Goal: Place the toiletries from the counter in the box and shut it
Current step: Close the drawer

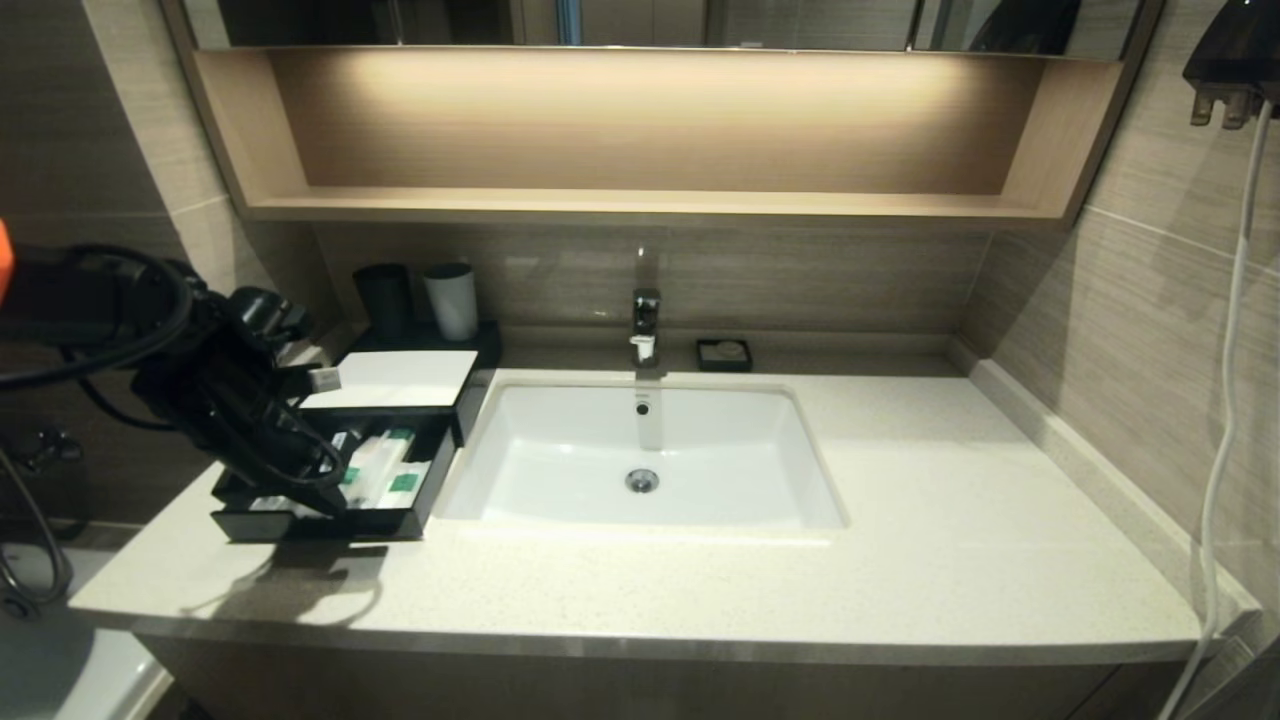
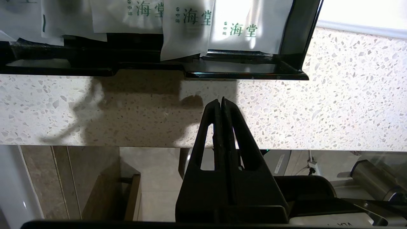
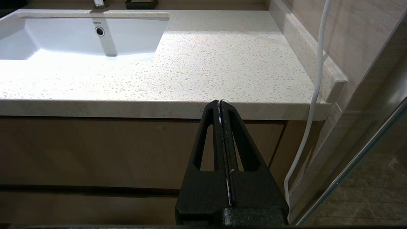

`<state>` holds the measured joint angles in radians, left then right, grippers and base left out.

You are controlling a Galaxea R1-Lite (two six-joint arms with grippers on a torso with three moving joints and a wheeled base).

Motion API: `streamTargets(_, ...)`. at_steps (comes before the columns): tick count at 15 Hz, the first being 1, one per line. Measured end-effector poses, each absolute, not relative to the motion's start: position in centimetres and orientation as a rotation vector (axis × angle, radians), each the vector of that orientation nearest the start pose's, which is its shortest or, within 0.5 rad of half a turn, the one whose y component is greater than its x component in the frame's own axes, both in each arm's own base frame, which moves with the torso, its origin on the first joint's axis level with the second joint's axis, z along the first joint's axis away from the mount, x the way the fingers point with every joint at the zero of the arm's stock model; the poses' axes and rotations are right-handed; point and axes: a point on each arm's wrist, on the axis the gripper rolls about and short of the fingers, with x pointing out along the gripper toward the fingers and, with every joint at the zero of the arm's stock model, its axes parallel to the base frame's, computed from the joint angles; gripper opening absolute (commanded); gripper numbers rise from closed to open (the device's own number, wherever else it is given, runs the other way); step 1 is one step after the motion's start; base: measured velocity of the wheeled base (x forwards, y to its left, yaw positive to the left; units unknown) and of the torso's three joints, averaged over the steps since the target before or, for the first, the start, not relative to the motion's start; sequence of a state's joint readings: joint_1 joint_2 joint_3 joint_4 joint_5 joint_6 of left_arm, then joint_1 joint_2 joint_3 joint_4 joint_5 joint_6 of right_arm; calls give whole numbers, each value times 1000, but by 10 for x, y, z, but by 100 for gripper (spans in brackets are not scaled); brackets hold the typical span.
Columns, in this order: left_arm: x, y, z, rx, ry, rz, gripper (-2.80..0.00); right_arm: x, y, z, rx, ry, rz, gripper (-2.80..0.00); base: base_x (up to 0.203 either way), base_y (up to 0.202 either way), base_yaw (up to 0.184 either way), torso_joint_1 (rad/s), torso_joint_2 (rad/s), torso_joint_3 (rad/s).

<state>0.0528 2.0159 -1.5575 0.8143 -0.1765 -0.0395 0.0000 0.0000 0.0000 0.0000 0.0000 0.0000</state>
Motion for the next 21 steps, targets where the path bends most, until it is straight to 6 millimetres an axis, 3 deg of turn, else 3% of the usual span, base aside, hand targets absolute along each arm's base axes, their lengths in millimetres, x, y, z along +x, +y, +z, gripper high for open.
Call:
streamTargets(11,346,12,150,-195,1320,-22,-280,-23,0,75,0,0,0,-280,0,0,0,0,0,0)
streamTargets(21,367,13,137,-200,1250,-13,-280,-23,0,75,0,0,0,-280,0,0,0,0,0,0)
